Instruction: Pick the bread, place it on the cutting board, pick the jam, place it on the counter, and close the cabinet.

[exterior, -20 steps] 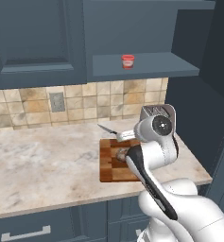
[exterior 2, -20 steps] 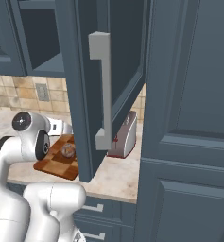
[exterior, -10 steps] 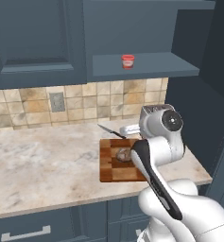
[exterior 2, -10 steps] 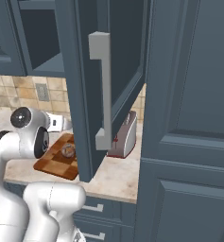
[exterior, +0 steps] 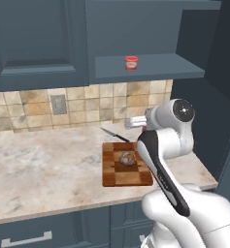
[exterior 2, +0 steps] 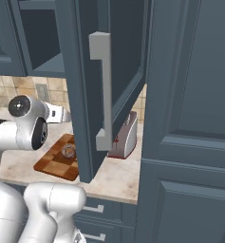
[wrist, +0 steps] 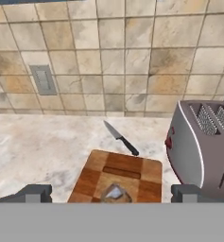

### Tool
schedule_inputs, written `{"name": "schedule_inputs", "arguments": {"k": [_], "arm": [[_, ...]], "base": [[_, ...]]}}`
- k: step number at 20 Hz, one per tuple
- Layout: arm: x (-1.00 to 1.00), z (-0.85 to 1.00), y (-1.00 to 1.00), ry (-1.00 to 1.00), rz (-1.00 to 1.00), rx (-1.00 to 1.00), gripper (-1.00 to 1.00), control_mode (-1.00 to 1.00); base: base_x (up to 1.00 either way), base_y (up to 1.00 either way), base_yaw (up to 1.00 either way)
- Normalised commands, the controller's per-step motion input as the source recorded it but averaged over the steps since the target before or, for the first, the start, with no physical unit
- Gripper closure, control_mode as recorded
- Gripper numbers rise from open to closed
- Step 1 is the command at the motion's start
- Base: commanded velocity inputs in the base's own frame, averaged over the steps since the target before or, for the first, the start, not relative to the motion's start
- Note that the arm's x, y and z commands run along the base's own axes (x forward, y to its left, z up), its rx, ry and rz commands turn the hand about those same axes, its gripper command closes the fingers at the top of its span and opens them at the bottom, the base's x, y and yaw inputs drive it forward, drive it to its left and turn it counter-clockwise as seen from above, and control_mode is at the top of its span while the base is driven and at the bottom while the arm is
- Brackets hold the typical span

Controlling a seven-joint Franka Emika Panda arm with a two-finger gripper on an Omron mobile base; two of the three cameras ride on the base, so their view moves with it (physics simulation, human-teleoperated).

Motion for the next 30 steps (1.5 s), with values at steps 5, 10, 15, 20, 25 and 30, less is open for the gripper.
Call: {"name": "schedule_inputs", "arguments": {"k": [5, 10, 15, 20, 25, 30], "arm": [[-0.17, 0.31, 0.00, 0.00, 0.00, 0.01, -1.00, -1.00], [-0.24, 0.20, 0.00, 0.00, 0.00, 0.00, -1.00, -1.00], [-0.33, 0.20, 0.00, 0.00, 0.00, 0.00, -1.00, -1.00], [-0.29, 0.19, 0.00, 0.00, 0.00, 0.00, -1.00, -1.00], [-0.24, 0.18, 0.00, 0.00, 0.00, 0.00, -1.00, -1.00], [-0.14, 0.26, 0.00, 0.00, 0.00, 0.00, -1.00, -1.00]], "base": [[0.00, 0.00, 0.00], [0.00, 0.00, 0.00], [0.00, 0.00, 0.00], [0.00, 0.00, 0.00], [0.00, 0.00, 0.00], [0.00, 0.00, 0.00]]}}
